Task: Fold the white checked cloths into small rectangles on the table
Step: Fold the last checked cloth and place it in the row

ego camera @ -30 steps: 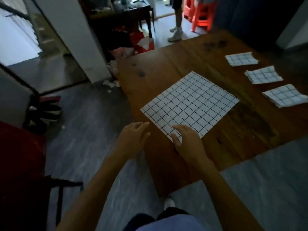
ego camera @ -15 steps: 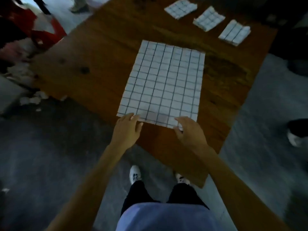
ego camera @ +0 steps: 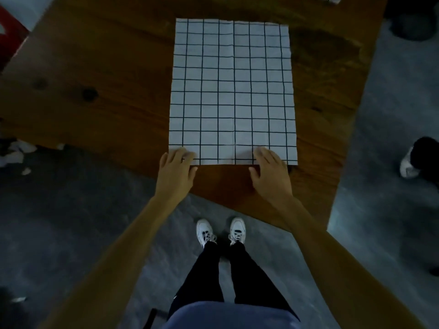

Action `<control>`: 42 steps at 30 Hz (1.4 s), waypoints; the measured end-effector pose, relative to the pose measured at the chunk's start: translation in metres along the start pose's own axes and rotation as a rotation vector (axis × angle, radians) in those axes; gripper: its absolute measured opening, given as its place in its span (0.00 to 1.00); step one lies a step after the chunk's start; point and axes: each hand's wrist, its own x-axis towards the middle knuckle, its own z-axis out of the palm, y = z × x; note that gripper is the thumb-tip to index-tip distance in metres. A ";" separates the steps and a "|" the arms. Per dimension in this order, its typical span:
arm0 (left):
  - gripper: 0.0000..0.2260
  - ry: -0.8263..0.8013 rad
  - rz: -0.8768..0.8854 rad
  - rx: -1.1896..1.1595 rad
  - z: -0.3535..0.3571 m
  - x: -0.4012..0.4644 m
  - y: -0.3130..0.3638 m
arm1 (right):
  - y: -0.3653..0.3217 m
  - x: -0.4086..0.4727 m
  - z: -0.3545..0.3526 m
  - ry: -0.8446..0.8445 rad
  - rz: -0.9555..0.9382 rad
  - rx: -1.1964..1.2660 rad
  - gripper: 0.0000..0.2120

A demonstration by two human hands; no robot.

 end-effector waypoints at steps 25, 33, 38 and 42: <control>0.14 0.063 0.143 -0.037 0.007 0.015 0.005 | 0.005 0.000 0.025 0.384 0.031 0.104 0.05; 0.10 0.118 0.181 -0.061 -0.003 0.012 0.012 | -0.010 -0.007 -0.003 0.383 0.001 0.178 0.05; 0.13 0.164 0.155 -0.112 -0.026 0.015 0.026 | -0.013 -0.013 -0.021 0.338 -0.026 0.164 0.08; 0.06 0.196 0.169 -0.169 -0.044 0.011 0.034 | -0.013 -0.021 -0.029 0.278 -0.039 0.107 0.14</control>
